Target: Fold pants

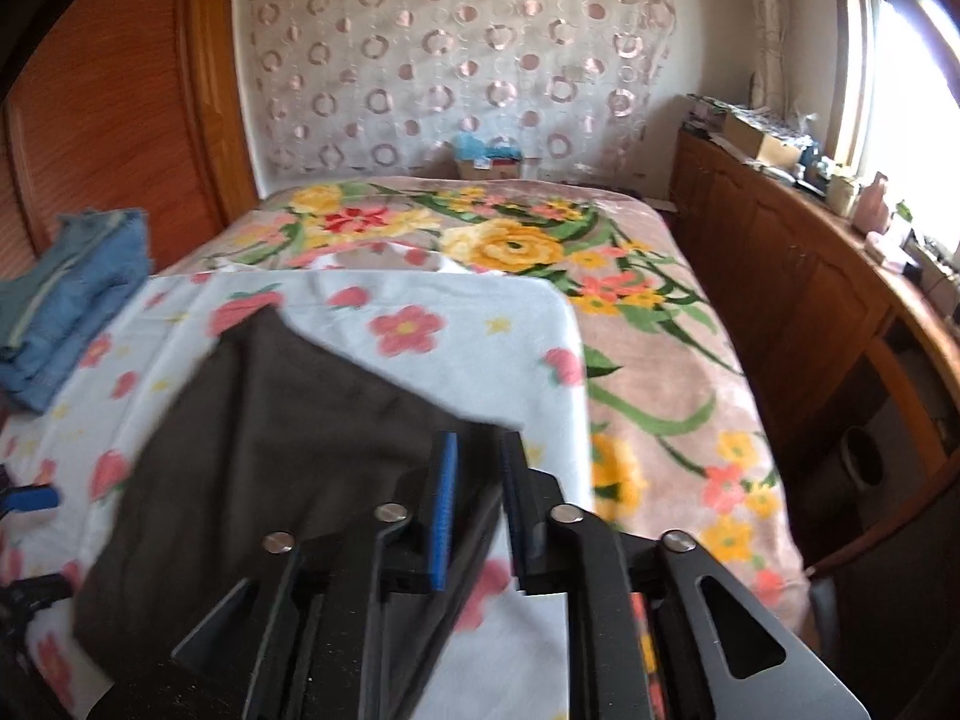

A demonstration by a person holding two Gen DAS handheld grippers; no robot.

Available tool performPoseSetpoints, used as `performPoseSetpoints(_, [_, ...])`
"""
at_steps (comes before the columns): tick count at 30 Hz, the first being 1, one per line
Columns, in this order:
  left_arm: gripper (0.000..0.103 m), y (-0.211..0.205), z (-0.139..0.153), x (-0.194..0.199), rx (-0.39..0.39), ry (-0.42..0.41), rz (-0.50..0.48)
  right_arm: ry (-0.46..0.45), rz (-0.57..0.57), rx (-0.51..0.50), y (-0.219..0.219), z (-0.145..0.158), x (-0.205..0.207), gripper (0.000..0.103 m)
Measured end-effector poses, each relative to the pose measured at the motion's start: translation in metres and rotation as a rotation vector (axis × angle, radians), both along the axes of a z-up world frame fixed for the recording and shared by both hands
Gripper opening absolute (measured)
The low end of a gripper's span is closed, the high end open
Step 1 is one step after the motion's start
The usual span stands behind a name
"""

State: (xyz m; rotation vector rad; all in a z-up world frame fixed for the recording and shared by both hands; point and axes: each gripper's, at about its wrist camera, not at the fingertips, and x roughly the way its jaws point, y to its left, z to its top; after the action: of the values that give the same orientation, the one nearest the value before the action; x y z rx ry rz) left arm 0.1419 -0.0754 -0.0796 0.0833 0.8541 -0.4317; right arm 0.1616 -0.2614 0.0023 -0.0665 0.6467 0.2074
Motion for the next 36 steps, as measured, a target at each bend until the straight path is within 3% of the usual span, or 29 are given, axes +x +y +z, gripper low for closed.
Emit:
performPoseSetpoints(3, [0.078,-0.002,-0.002,-0.002,0.001,0.004,-0.009,-0.008,0.021,0.031,0.002,-0.002,-0.033,0.038])
performPoseSetpoints(11, [0.076,-0.006,-0.002,-0.005,-0.018,-0.004,-0.024,0.016,0.061,0.026,0.005,-0.028,-0.102,0.043])
performPoseSetpoints(16, [0.063,-0.012,-0.005,-0.004,-0.032,0.01,-0.057,0.017,0.063,0.032,-0.002,-0.032,-0.125,0.047])
performPoseSetpoints(23, [0.047,-0.02,-0.013,-0.001,-0.033,0.038,-0.075,0.034,0.042,0.031,-0.014,-0.033,-0.119,0.049])
performPoseSetpoints(25, [0.035,-0.021,-0.013,-0.003,-0.043,0.041,-0.08,0.059,0.03,0.033,-0.014,-0.035,-0.113,0.049])
performPoseSetpoints(27, [0.029,-0.021,-0.012,-0.005,-0.046,0.034,-0.084,0.071,0.025,0.039,-0.014,-0.036,-0.111,0.049])
performPoseSetpoints(30, [0.008,-0.023,-0.009,-0.011,-0.035,0.012,-0.099,0.066,0.026,0.044,-0.017,-0.033,-0.111,0.049])
performPoseSetpoints(36, [0.003,-0.01,-0.001,-0.025,-0.037,-0.022,-0.077,0.049,0.027,0.017,-0.004,-0.037,-0.105,0.051])
